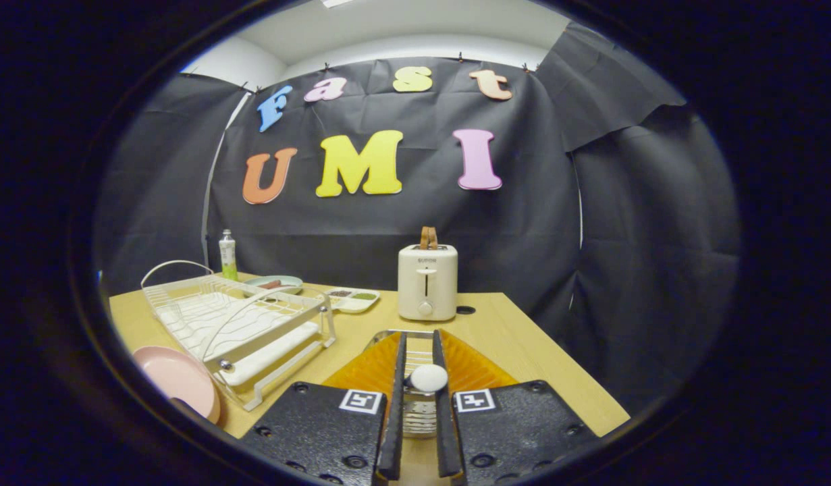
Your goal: Take the plate from the dish rack, then take the spoon from the basket and place it into the plate.
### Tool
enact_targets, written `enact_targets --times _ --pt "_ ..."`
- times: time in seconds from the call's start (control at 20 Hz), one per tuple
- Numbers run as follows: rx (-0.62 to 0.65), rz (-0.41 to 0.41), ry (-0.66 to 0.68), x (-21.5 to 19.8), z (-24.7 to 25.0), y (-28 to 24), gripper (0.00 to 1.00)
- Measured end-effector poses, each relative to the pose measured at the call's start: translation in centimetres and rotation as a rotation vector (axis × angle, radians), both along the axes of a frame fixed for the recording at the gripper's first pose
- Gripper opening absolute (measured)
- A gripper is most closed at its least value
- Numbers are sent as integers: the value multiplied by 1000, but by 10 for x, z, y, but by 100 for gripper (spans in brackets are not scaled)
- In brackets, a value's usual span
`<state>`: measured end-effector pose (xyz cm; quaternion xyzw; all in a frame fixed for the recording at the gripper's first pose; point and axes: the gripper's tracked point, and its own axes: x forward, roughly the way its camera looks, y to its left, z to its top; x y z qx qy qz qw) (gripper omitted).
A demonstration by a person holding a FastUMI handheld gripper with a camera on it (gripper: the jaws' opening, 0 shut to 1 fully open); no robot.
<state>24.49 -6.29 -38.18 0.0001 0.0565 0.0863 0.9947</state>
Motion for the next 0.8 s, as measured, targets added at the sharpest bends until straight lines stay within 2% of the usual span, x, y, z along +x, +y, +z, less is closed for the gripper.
enact_targets --times 0.15,0.55,0.8 --pt "-42 37 40 2 6 12 20" --pt "-40 -1 29 13 78 3 18" --pt "-31 -18 14 -2 130 9 18"
